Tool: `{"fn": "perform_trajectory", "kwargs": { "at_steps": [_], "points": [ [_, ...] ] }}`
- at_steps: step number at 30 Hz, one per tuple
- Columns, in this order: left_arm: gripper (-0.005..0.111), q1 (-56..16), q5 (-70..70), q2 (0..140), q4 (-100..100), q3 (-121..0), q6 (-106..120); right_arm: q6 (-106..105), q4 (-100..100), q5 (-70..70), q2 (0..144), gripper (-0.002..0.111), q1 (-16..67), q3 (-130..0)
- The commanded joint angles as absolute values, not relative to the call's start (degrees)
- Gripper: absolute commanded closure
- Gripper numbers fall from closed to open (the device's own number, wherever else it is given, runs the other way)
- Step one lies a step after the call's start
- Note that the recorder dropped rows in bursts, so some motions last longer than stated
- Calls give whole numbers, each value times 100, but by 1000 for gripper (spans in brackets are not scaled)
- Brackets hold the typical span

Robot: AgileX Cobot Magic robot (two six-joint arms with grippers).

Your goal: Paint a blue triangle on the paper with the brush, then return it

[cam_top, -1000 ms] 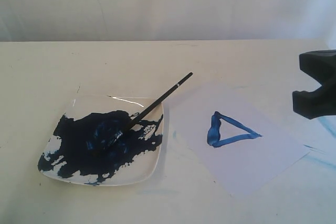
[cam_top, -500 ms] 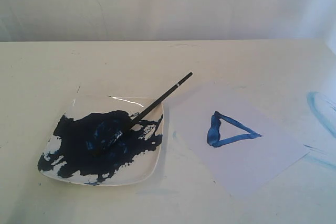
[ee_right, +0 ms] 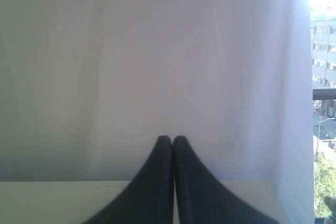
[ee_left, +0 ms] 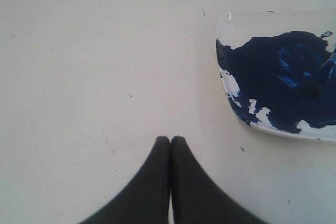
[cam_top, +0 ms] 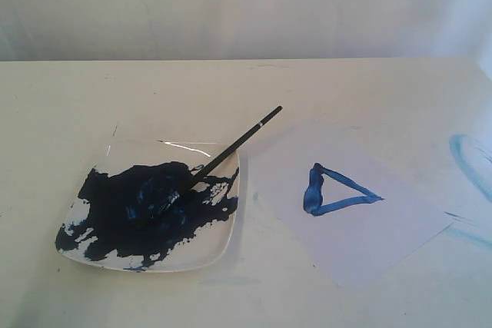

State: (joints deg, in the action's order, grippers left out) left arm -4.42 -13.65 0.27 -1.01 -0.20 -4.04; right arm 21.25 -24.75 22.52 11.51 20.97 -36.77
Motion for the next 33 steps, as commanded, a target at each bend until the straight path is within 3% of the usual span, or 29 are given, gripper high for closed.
{"fn": "perform_trajectory", "kwargs": {
  "at_steps": [1,5,26,33],
  "points": [
    [107,-480,-1400,0,-92,0,-411,2069,-1701,2539,1101,108,2058,-3652],
    [107,-480,-1400,0,-92,0,-411,1656,-33,2673,978,108,2058,-3396],
    [107,-480,-1400,0,-92,0,-411,1014,49,2285,233,108,2058,-2],
    [107,-480,-1388,0,-92,0,-411,569,0,1926,121,108,2058,0]
  ]
}}
